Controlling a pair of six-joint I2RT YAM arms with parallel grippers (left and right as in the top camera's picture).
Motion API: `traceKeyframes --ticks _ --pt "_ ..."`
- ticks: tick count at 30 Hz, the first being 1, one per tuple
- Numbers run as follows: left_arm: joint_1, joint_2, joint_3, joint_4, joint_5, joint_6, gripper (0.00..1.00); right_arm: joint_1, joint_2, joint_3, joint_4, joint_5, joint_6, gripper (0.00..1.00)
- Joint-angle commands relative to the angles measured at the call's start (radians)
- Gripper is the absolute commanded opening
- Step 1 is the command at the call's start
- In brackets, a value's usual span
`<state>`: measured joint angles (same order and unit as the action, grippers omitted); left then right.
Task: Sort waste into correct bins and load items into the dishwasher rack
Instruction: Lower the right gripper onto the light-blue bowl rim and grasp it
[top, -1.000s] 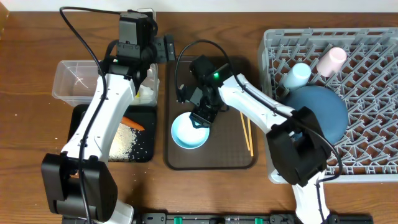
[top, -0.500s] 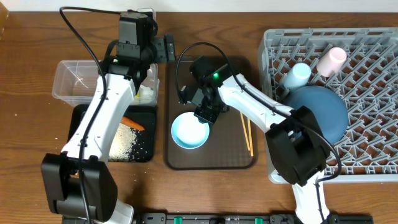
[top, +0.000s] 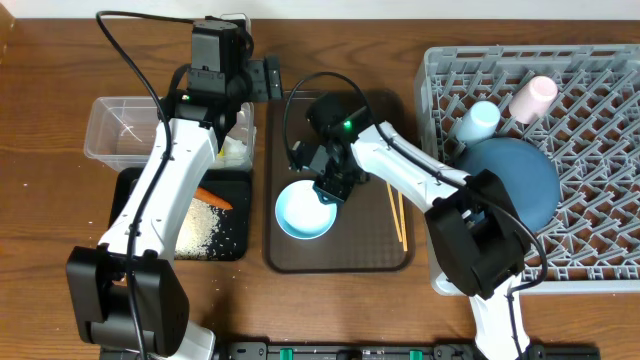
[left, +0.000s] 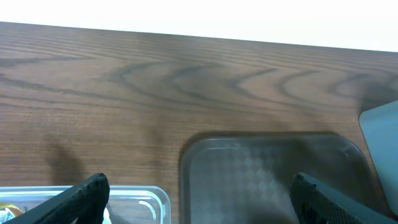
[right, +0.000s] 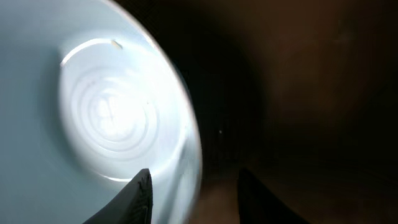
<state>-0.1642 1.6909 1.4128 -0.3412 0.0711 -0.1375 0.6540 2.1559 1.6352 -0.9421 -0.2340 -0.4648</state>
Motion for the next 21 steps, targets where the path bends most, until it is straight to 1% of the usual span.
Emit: traceKeyframes --ticks 1,2,3,4,8,9,14,17,21 --pt "0.002 0.004 -0.002 -0.008 -0.013 -0.008 0.93 0.008 0.007 -0.028 0.016 -0.001 -0.008 0.36" --pt "0.002 0.004 -0.002 -0.010 -0.013 -0.008 0.93 0.007 0.007 -0.028 0.016 -0.001 -0.008 0.35" --pt "0.002 0.004 -0.002 -0.010 -0.013 -0.008 0.93 0.008 0.007 -0.028 0.016 -0.001 -0.009 0.32" --pt "0.002 0.004 -0.002 -0.011 -0.013 -0.008 0.93 0.008 0.007 -0.028 0.016 -0.001 -0.009 0.27" --pt "0.002 0.004 -0.002 -0.013 -0.013 -0.008 0.93 0.006 0.007 -0.028 0.023 0.007 -0.021 0.03" --pt "0.002 0.004 -0.002 -0.013 -0.013 -0.008 0.93 0.003 0.007 -0.028 0.027 0.016 -0.022 0.01" --pt "0.002 0.004 -0.002 -0.013 -0.013 -0.008 0.93 -0.014 0.002 -0.014 0.050 0.051 -0.006 0.01" --pt "0.002 0.004 -0.002 -0.013 -0.013 -0.008 0.93 -0.043 -0.016 0.035 0.051 0.050 0.040 0.01" --pt "0.002 0.004 -0.002 -0.013 -0.013 -0.008 0.93 -0.105 -0.055 0.106 0.038 0.052 0.045 0.01"
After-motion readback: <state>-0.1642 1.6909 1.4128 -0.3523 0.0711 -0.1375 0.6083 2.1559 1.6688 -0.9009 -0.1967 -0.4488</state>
